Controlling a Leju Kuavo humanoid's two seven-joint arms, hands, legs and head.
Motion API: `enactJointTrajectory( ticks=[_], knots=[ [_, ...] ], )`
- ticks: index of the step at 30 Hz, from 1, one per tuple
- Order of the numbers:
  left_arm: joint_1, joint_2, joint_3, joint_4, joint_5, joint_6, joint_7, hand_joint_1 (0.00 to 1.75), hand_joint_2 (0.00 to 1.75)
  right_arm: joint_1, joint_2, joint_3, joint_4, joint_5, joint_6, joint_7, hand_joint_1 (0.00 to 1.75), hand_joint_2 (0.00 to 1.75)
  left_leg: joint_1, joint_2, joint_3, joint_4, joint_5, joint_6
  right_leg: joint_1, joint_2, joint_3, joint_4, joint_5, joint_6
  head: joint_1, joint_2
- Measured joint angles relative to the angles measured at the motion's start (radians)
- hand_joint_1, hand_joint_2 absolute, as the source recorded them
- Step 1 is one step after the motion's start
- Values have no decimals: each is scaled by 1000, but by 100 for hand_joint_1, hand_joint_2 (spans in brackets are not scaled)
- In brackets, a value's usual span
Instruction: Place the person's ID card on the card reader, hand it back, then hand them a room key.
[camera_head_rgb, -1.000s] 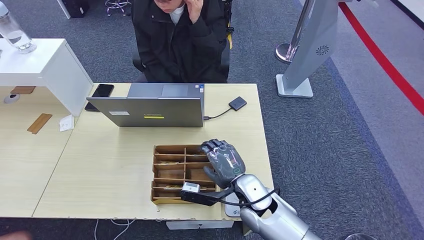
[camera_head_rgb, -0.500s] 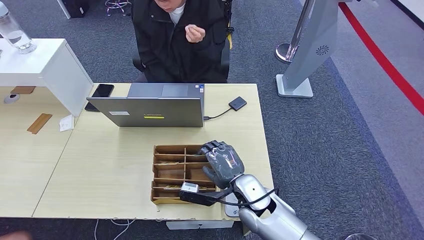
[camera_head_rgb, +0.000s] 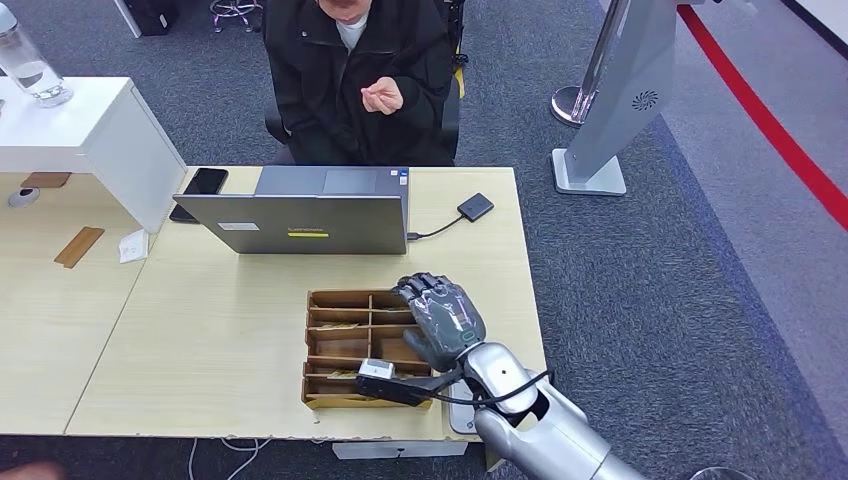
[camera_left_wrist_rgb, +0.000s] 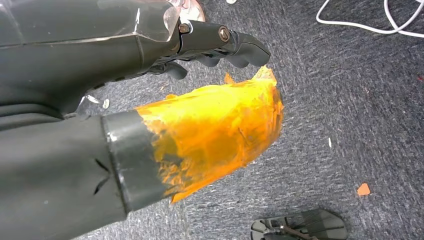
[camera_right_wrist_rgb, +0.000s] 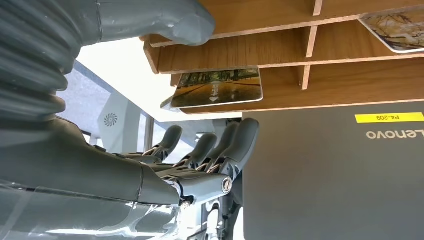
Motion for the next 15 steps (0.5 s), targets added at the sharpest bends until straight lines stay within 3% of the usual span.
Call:
enactJointTrajectory(
  ticks=[9,15],
  knots=[
    [-1,0,0,0,-2,-2,1,0,0,-13,9,0,17,-1,2,0,102,175,0,0,0,0,0,0,0,0,0,0,0,0,0,0],
    [-1,0,0,0,-4,-2,2,0,0,-16,12,0,26,-1,2,0,107,175,0,0,0,0,0,0,0,0,0,0,0,0,0,0]
  ],
)
